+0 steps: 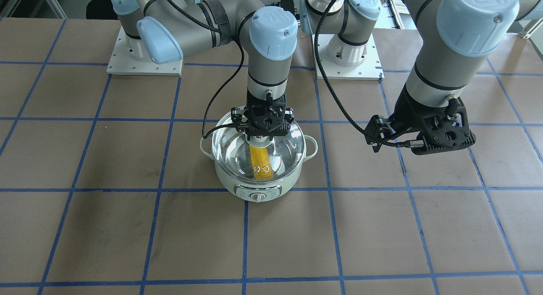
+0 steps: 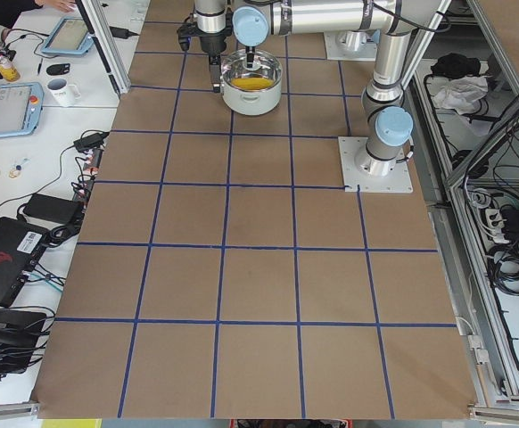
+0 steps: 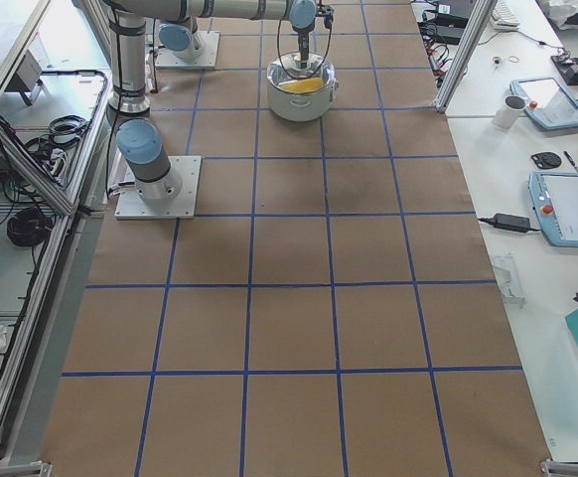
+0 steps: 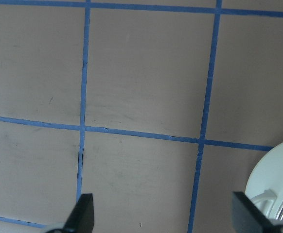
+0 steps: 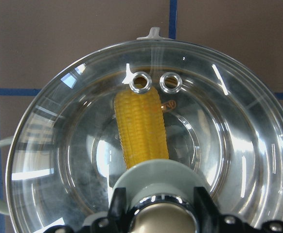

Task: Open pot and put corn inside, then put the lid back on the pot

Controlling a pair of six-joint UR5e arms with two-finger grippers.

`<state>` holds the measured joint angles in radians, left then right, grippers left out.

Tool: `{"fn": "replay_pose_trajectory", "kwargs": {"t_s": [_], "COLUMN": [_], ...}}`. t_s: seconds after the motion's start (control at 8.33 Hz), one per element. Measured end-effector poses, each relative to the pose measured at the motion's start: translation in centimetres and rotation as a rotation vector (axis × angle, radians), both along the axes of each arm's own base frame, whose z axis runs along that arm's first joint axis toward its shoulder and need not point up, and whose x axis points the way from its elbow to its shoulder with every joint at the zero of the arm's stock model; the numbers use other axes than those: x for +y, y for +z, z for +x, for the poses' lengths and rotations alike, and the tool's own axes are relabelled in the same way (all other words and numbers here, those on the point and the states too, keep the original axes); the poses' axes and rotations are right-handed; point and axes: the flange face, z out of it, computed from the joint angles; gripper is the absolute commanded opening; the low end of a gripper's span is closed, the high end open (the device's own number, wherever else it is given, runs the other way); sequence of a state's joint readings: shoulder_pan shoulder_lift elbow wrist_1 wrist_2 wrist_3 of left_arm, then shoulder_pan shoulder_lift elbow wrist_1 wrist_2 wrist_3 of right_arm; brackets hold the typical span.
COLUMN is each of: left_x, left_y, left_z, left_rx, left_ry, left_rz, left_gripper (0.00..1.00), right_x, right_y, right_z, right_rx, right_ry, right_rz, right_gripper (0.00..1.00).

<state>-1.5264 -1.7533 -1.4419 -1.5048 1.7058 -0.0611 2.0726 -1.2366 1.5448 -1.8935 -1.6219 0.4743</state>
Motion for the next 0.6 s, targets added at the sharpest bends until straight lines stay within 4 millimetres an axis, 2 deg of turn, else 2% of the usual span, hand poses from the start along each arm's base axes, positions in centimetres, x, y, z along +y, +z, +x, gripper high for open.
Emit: {"fn": "replay_pose_trajectory", "kwargs": {"t_s": [0.6], "left_x": [0.02], "left_y": [0.0], "left_z": [-0.16], "left_rx": [0.0], "left_ry": [-0.002], "left_rz": [0.0], "left_gripper": [1.0], "right_x": [0.02], "right_y": [0.07], "right_z": [-0.02], "right_rx": [-0.002], "right_ry": [0.012], "right_rz": [0.002], "right_gripper": [0.16]}}
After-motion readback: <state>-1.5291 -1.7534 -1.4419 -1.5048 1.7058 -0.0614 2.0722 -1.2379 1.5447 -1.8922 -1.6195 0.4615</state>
